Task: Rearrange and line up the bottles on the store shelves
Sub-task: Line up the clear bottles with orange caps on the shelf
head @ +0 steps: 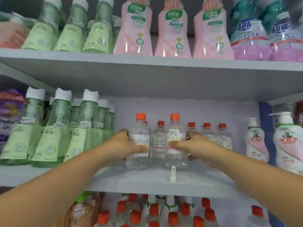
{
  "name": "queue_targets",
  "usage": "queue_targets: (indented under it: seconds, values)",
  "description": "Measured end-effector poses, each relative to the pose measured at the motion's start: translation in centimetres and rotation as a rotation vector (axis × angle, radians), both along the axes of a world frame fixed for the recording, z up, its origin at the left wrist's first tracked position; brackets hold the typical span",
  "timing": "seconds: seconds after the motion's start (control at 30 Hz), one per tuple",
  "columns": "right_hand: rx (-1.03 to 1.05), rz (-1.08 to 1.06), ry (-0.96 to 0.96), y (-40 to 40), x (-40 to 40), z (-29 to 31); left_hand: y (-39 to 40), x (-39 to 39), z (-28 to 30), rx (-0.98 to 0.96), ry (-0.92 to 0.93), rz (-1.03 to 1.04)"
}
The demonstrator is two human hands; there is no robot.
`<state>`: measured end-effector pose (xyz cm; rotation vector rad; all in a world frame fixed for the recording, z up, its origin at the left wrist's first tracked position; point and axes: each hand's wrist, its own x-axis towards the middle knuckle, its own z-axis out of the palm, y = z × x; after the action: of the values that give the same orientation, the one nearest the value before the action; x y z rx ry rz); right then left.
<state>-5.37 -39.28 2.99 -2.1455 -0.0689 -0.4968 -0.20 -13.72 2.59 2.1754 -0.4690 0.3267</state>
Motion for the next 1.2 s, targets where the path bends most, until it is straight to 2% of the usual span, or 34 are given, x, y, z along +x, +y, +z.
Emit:
queue_targets:
  seconds: [0.13, 0.27, 0.43, 0.6, 0.7, 0.8, 0.9, 1.0, 1.2]
  values:
    - [-0.081, 0.057, 0.048, 0.5, 2.4, 0.2, -1.2, 0.8, 1.0, 0.055, 0.095, -0.006]
    - [-0.305, 0.024, 0.118, 1.8, 2.4, 1.3, -1.3, 1.6, 2.7, 0.215, 0.139, 0.068]
    - [-0.395, -0.110, 0.155, 2.8, 5.5, 1.7, -0.8, 4.5, 4.0, 0.182, 0.196, 0.028]
    - [-0.521, -0.095, 0.210, 2.4, 7.1, 3.1, -1.7, 5.3, 5.0, 0.130, 0.114, -0.009]
    - [-0.480, -0.010, 0.112, 1.2, 6.6, 6.2, -2.3, 5.8, 5.2, 0.156, 0.046, -0.044]
    - [-0.459, 0.015, -0.009, 1.0, 7.2, 8.0, -2.1, 7.0, 5.0, 0.091, -0.004, -0.095]
    - [-0.531, 0.030, -0.003, 1.3, 8.9, 7.6, -1.3, 8.1, 4.5, 0.067, -0.002, -0.122]
    - [-0.487, 0.046, -0.004, 0.8, 10.3, 7.0, -0.9, 8.6, 4.3, 0.030, 0.015, -0.141]
    - [-0.434, 0.058, -0.036, -0.1, 11.3, 5.5, -2.4, 9.7, 2.9, 0.143, -0.168, 0.029]
